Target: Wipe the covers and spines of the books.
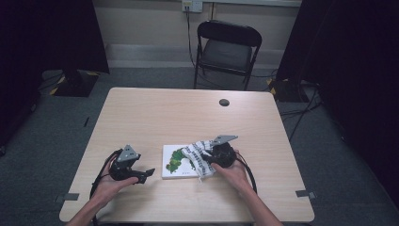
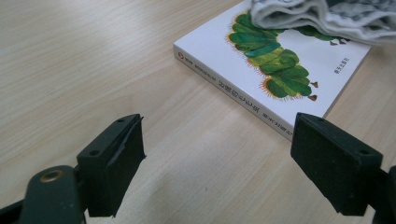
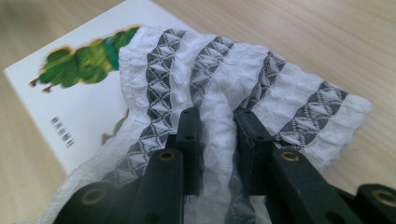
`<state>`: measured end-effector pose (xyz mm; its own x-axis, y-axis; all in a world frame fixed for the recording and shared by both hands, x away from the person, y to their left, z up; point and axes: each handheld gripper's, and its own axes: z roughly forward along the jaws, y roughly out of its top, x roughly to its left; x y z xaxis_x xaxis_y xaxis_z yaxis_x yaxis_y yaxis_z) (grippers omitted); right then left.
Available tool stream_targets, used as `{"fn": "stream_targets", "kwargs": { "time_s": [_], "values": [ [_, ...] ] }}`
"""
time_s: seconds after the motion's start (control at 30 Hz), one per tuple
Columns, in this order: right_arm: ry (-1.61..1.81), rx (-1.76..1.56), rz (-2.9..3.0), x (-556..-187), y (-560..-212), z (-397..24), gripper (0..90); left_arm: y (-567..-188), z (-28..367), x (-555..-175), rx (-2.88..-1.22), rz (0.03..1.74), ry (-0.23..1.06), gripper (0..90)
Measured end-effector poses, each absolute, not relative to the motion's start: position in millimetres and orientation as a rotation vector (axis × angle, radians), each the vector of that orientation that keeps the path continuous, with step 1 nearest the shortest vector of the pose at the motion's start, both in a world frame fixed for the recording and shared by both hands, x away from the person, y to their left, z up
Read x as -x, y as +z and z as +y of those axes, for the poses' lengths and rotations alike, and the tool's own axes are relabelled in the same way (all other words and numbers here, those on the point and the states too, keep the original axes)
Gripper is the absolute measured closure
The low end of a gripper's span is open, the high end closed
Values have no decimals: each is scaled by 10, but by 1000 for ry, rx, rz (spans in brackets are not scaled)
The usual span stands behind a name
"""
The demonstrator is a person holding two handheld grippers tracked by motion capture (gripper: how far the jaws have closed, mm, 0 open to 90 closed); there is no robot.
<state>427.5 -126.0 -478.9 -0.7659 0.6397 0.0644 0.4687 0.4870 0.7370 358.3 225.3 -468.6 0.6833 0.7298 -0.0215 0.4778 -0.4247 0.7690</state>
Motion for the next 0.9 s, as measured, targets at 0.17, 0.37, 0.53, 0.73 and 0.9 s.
{"fn": "stream_targets", "kwargs": {
  "time_s": [0.17, 0.37, 0.53, 0.73, 0.9],
  "values": [
    [1127, -982, 2481, -4430, -4789, -1236, 736, -4686, 2254, -3581, -2087, 938, 414, 168],
    [1135, -1018, 2455, -4592, -4801, -1205, 720, -4675, 2273, -3575, -2075, 942, 412, 179],
    [1139, -1039, 2432, -4656, -4813, -1204, 718, -4675, 2282, -3581, -2076, 952, 405, 176],
    [1117, -1017, 2441, -4554, -4791, -1218, 710, -4676, 2281, -3582, -2074, 954, 408, 170],
    [1114, -984, 2469, -4447, -4783, -1252, 710, -4671, 2290, -3587, -2079, 947, 415, 169]
  ]
}}
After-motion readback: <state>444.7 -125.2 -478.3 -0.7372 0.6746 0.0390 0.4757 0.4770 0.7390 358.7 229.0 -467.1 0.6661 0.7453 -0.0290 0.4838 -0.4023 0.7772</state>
